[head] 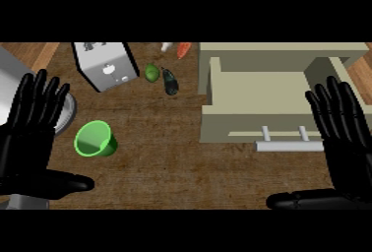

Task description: Pick up the cup, place it into the drawer and close the drawer

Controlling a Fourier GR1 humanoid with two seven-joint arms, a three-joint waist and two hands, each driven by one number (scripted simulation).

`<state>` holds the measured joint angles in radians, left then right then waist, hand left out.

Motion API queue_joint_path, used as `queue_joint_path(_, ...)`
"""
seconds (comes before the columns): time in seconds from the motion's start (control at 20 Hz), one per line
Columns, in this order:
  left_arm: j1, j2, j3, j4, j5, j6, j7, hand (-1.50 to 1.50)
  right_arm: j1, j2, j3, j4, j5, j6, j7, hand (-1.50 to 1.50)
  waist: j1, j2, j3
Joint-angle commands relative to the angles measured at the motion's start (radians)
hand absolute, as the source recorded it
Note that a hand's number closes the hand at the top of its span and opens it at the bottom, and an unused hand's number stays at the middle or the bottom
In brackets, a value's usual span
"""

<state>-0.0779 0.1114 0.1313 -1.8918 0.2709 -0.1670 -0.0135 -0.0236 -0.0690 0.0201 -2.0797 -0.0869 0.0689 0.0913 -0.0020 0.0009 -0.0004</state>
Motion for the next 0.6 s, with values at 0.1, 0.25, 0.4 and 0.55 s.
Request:
queue_joint_path(0.1, -0.047, -0.011, 0.001, 0.044, 0.008, 0.022, 0.015, -1.5, -0.071, 0.014, 0.002, 0.065, 0.015, -0.001, -0.012, -1.5, 0.003, -0.001, 0.0)
queue_joint_path(0.25, -0.06, -0.02, -0.015, 0.017, -0.003, 0.057, 0.054, -1.5, -0.026, 0.015, 0.022, -0.032, -0.001, 0.003, 0.057, -1.5, 0.001, -0.002, 0.0)
queue_joint_path(0.4, -0.015, -0.025, -0.016, 0.03, 0.01, 0.02, 0.014, -1.5, -0.02, 0.035, 0.057, -0.031, 0.05, -0.02, 0.05, -1.5, 0.002, -0.002, 0.0)
queue_joint_path(0.55, -0.037, -0.046, -0.048, 0.035, -0.038, 0.071, 0.029, -1.5, 0.002, 0.011, -0.015, -0.004, -0.018, 0.026, -0.006, -1.5, 0.001, -0.002, 0.001)
